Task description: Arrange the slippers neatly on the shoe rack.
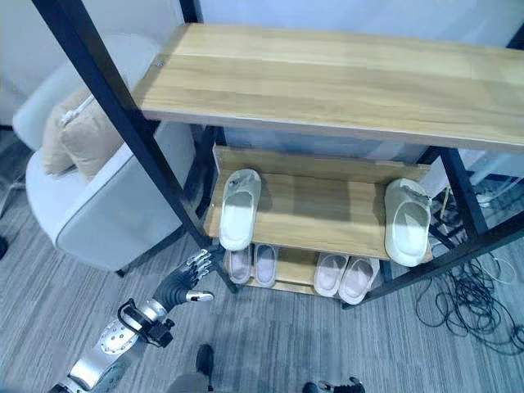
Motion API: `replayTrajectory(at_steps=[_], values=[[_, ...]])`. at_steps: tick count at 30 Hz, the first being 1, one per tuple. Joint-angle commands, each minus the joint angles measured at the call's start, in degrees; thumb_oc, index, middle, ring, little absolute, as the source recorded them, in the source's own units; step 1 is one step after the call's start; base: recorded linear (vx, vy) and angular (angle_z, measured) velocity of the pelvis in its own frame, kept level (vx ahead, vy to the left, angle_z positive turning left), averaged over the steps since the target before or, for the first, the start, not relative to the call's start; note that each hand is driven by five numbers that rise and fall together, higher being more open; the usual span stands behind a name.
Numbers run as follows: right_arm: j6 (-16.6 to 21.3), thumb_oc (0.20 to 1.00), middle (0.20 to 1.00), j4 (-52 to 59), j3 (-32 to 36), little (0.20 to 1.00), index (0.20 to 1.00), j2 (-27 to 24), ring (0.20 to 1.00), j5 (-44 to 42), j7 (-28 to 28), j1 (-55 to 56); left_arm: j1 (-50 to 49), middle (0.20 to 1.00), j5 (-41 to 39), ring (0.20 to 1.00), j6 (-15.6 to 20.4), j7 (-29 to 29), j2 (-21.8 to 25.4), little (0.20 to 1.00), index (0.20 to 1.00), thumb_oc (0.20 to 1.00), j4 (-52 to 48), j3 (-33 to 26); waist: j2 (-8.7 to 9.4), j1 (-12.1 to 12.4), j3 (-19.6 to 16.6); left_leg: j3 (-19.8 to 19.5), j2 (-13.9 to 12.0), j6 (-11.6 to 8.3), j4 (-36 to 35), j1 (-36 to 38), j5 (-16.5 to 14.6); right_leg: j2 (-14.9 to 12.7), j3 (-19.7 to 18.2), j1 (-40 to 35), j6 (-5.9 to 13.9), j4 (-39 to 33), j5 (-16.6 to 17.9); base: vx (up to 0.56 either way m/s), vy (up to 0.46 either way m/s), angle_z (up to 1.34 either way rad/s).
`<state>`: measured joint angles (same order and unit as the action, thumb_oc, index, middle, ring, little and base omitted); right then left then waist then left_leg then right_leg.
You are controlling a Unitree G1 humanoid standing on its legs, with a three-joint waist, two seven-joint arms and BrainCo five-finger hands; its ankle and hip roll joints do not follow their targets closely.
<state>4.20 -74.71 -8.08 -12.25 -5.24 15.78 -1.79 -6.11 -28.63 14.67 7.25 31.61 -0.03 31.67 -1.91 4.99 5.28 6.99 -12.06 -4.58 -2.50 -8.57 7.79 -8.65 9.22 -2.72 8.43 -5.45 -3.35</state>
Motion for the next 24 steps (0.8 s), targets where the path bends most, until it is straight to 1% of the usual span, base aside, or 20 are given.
replayTrajectory(at_steps=[1,2,3,4,5,6,7,8,9,10,11,12,13,14,15,16,18,19,22,24], values=[[0.1,1.000,1.000,-0.3,-3.6,1.000,1.000,0.2,1.000,2.6,2.1,-0.4,5.0,1.000,1.7,1.000,1.8,0.9,-0.5,1.000,1.000,1.000,-7.1,-0.8,2.83,-1.0,-0.7,-7.1,1.1,-3.27,-1.2,-1.4,3.3,2.8,-0.8,-1.3,-0.29,5.4,-2.8,-0.31,-0.391,0.08],[0.0,1.000,1.000,-0.6,-3.9,1.000,1.000,-0.7,1.000,3.1,2.6,-1.3,6.6,1.000,1.5,1.000,2.0,0.4,-2.2,1.000,1.000,1.000,-7.1,0.1,3.56,-1.0,0.1,-13.8,4.3,-2.16,1.2,-2.5,0.6,3.4,-1.9,-0.4,-0.65,4.5,-0.9,-0.27,-0.306,0.09],[0.0,1.000,1.000,-0.8,-3.8,1.000,1.000,-0.9,1.000,3.3,2.4,-1.3,7.0,1.000,2.1,1.000,2.1,0.4,-2.6,1.000,1.000,1.000,-6.9,0.6,3.79,-1.2,-0.3,-14.8,6.0,-1.65,1.5,-2.0,-0.8,3.6,-2.4,0.0,-0.71,3.9,-0.3,-0.17,-0.201,-0.55],[-0.1,1.000,1.000,-1.2,-3.6,1.000,1.000,-1.1,1.000,3.5,2.3,-1.4,7.6,1.000,2.9,1.000,2.2,0.3,-3.2,1.000,1.000,1.000,-6.5,1.3,3.95,-1.6,-0.9,-14.1,7.5,-0.64,1.7,-1.4,-2.3,3.4,-2.6,-0.1,-0.70,3.2,0.1,-0.04,-0.069,-0.78],[-0.5,1.000,1.000,-1.5,-3.5,1.000,1.000,-1.1,1.000,3.8,2.1,-1.1,8.0,1.000,3.1,1.000,1.9,0.5,-3.9,1.000,1.000,1.000,-6.4,1.9,4.08,-2.0,-1.6,-11.1,9.3,0.85,2.5,-1.2,-3.7,3.2,-2.4,-0.4,-0.50,2.4,0.5,0.00,-0.010,-0.88],[-0.7,1.000,1.000,-1.6,-3.5,1.000,1.000,-1.0,1.000,4.0,2.0,-0.7,8.1,1.000,3.5,1.000,1.7,0.4,-4.4,1.000,1.000,1.000,-6.6,2.1,4.15,-2.2,-2.2,-8.9,10.6,1.52,3.2,-1.2,-4.2,3.1,-2.7,-0.4,-0.58,2.3,0.8,0.08,0.064,-0.23],[-0.2,1.000,1.000,-1.2,-5.3,1.000,1.000,-0.8,1.000,5.5,2.4,-0.5,8.4,1.000,9.7,1.000,2.5,-1.3,-4.1,1.000,1.000,1.000,-6.9,3.3,3.23,-1.5,-3.1,-10.9,13.5,2.47,1.0,0.1,-4.3,4.3,-3.7,0.7,-1.08,3.1,0.9,0.21,0.149,-0.07],[-0.2,1.000,1.000,-1.1,-5.2,1.000,1.000,1.4,1.000,6.9,3.3,0.7,13.6,1.000,19.8,1.000,3.8,-5.3,-2.4,1.000,1.000,1.000,-8.7,2.9,3.14,-2.9,-4.4,-11.4,14.3,3.03,-2.5,2.2,-3.9,4.8,-4.2,0.4,-0.85,3.8,0.7,0.27,0.178,0.00],[-0.4,1.000,1.000,0.0,-6.4,1.000,1.000,2.4,1.000,8.7,3.1,1.0,15.3,1.000,25.8,1.000,4.9,-8.4,-1.1,1.000,1.000,1.000,-8.5,1.8,3.00,-3.1,-4.2,-10.8,14.0,4.02,-2.5,3.3,-5.2,3.8,-3.1,2.5,0.10,10.7,0.0,0.28,0.083,-0.26],[-0.7,1.000,1.000,0.1,-7.2,1.000,1.000,3.0,1.000,9.6,3.1,-0.1,17.1,1.000,28.2,1.000,5.1,-9.6,-0.1,1.000,1.000,1.000,-7.9,1.7,2.84,-3.1,-3.7,-10.4,13.0,3.90,-2.4,4.6,-6.0,1.3,-2.4,4.3,1.69,14.6,1.2,0.20,-0.049,-0.94],[-0.8,1.000,1.000,0.3,-7.1,1.000,1.000,3.4,1.000,9.4,3.2,0.2,20.7,1.000,32.5,1.000,5.1,-12.2,-0.1,1.000,1.000,1.000,-5.8,1.4,1.84,-4.2,-3.6,-11.3,11.8,3.78,-2.5,5.9,-6.5,-1.5,-4.5,6.8,1.97,14.1,3.1,0.10,-0.090,-0.92],[-0.8,1.000,1.000,0.4,-7.1,1.000,1.000,3.4,1.000,9.4,3.2,0.1,20.8,1.000,32.6,1.000,5.1,-12.3,-0.2,1.000,1.000,1.000,-5.7,1.4,1.74,-4.2,-3.5,-11.3,11.8,3.79,-2.5,5.6,-6.0,-1.5,-4.5,7.0,1.93,13.9,3.7,0.09,-0.079,-0.72],[-0.9,1.000,1.000,0.4,-7.0,1.000,1.000,3.6,1.000,9.3,3.2,0.6,21.6,1.000,34.7,1.000,5.1,-13.4,0.1,1.000,1.000,1.000,-5.1,0.9,1.57,-4.6,-3.7,-11.5,11.5,3.59,-2.5,6.3,-6.8,-2.6,-5.2,7.4,2.01,12.6,4.5,0.04,-0.042,0.27],[-1.0,1.000,1.000,0.6,-7.0,1.000,1.000,3.7,1.000,9.4,3.1,1.2,22.1,1.000,36.1,1.000,5.3,-14.5,0.1,1.000,1.000,1.000,-4.6,0.5,1.42,-5.0,-3.4,-11.3,11.4,3.49,-2.5,6.7,-6.6,-3.3,-5.3,7.9,2.01,11.3,6.0,0.11,-0.069,0.27],[-1.3,1.000,1.000,0.3,-6.6,1.000,1.000,3.6,1.000,9.3,3.2,1.5,22.4,1.000,37.1,1.000,5.5,-15.2,0.1,1.000,1.000,1.000,-4.2,0.1,1.83,-5.0,-3.5,-11.4,11.9,3.39,-2.5,7.1,-7.4,-3.8,-5.2,6.6,2.07,8.8,5.2,0.05,-0.054,0.23],[-1.3,1.000,1.000,-0.1,-6.3,1.000,1.000,3.7,1.000,9.4,3.1,1.8,22.4,1.000,38.9,1.000,5.6,-15.2,0.5,1.000,1.000,1.000,-4.2,-0.3,2.34,-5.3,-3.7,-11.4,12.3,3.38,-2.5,7.4,-7.3,-4.2,-4.8,5.7,2.44,7.0,6.0,0.09,-0.070,0.18],[-1.7,1.000,1.000,-1.2,-6.1,1.000,1.000,3.9,1.000,9.9,2.4,2.4,22.3,1.000,43.1,1.000,5.4,-16.1,1.0,1.000,1.000,1.000,-3.3,-1.5,3.00,-5.1,-5.1,-11.0,12.2,2.94,-2.5,7.9,-7.8,-4.4,-4.2,4.1,3.33,4.7,7.5,0.09,-0.073,0.34],[-1.7,1.000,1.000,-1.2,-6.1,1.000,1.000,4.0,1.000,9.9,2.4,2.4,22.3,1.000,43.2,1.000,5.5,-16.1,1.0,1.000,1.000,1.000,-3.2,-1.5,2.99,-5.2,-5.1,-11.0,12.2,2.93,-2.5,8.0,-7.9,-4.3,-4.1,3.9,3.33,4.4,7.6,0.09,-0.093,0.44],[-1.9,1.000,1.000,-2.6,-6.2,1.000,1.000,3.9,1.000,10.7,2.2,2.8,22.6,1.000,50.7,1.000,5.0,-19.1,1.8,1.000,1.000,1.000,-0.8,-1.9,2.99,-5.2,-6.6,-10.8,11.5,1.88,-2.5,8.1,-7.7,-3.3,-3.7,1.7,3.17,1.8,7.5,0.06,-0.084,0.03],[-1.8,1.000,1.000,-2.7,-5.7,1.000,1.000,3.6,1.000,10.3,2.4,2.9,22.7,1.000,52.8,1.000,4.8,-19.9,1.5,1.000,1.000,1.000,0.0,-1.7,2.88,-5.4,-7.0,-10.9,11.2,1.47,-2.5,8.2,-7.6,-2.9,-3.4,1.1,2.96,1.4,7.1,0.03,-0.036,-0.01]])
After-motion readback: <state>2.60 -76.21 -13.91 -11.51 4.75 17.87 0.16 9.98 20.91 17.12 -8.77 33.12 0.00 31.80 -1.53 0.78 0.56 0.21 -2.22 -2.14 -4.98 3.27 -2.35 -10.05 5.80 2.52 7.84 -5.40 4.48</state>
